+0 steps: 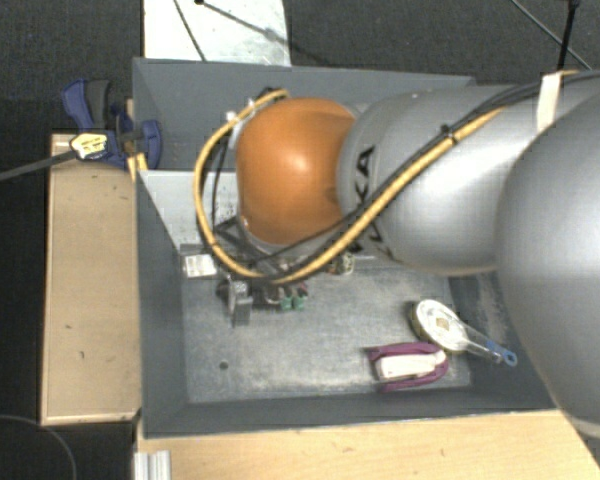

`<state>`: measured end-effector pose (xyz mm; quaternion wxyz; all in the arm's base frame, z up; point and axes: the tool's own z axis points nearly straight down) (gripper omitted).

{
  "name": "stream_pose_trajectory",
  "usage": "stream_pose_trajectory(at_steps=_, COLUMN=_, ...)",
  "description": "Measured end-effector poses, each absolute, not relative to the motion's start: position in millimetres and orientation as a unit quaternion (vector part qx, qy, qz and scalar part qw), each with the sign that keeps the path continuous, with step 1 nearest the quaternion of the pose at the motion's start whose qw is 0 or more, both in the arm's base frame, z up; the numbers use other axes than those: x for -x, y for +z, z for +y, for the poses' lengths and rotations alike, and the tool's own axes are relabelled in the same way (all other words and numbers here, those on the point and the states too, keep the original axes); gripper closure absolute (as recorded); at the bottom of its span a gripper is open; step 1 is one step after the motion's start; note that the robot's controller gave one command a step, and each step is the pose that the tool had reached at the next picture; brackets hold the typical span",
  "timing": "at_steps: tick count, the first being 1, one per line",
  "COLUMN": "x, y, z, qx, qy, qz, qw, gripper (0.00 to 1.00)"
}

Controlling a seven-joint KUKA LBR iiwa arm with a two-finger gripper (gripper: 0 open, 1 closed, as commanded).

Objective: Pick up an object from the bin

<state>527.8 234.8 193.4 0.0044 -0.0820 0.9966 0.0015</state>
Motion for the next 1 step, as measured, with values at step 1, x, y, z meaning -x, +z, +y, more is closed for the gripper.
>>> stream_pose_trajectory(at_steps=1, x=-539.0, y=244.0, z=238.4, qx=0.089, qy=0.001, qz=0.996, qw=0.004, gripper=1.0)
